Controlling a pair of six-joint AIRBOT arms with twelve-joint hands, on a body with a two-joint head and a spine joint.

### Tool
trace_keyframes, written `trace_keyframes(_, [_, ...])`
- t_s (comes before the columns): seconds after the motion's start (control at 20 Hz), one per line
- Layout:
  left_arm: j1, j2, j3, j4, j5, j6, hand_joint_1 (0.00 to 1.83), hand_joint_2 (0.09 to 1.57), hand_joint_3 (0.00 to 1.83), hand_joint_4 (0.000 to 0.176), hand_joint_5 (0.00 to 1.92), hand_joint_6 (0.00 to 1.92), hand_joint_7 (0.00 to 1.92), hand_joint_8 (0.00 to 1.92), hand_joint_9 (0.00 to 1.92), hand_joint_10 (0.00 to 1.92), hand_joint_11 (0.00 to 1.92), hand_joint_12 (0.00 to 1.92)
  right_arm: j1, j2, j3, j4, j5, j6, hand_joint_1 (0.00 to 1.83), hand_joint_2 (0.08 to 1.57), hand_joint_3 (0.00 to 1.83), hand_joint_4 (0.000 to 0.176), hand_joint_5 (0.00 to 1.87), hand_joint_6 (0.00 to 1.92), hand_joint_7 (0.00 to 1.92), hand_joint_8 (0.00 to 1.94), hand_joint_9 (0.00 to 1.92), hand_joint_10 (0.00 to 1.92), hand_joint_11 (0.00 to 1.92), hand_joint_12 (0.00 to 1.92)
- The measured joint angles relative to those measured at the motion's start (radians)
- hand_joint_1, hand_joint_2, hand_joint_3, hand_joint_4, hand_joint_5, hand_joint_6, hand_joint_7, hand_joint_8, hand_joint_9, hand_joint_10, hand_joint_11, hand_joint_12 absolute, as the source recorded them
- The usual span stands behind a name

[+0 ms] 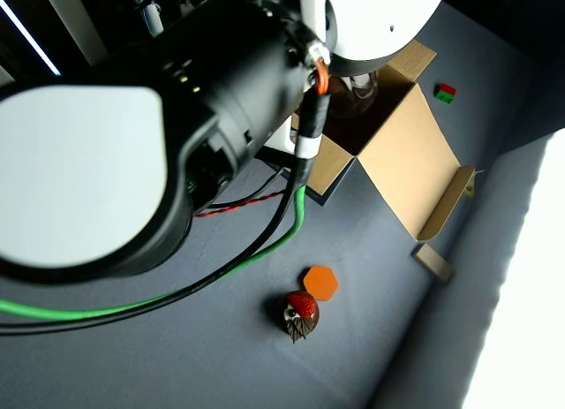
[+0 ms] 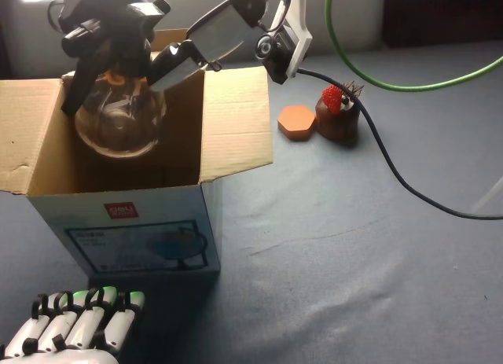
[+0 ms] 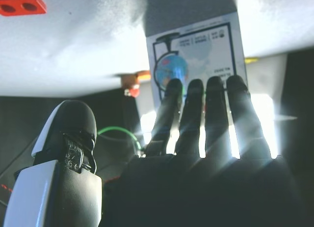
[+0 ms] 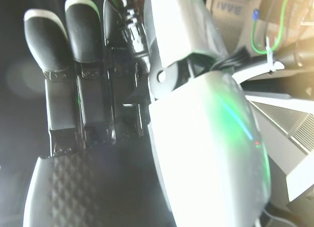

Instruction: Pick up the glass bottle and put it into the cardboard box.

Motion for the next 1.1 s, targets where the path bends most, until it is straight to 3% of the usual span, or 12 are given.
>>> trace_keyframes(0.6, [0.003,0.000,0.000,-0.004,0.000,-0.005,0.00,1.20,0.00,0.000,0.05,0.00,0.01,0.00,0.00,0.00,0.00,0.00,-0.039,-0.055,0.008,-0.036,-0.154,0.016,1.38,1.11,0.00,0.000,0.83,1.12,1.00,0.92,0.99,1.18,0.83,1.46])
trace_keyframes(1.1, [0.005,0.000,0.000,-0.008,0.000,-0.007,0.00,1.20,0.00,0.000,0.06,0.00,0.02,0.00,0.00,0.00,0.00,0.00,-0.073,-0.064,0.008,-0.040,-0.177,0.019,1.38,1.12,0.00,0.000,0.83,1.13,1.00,0.91,0.98,1.19,0.83,1.46])
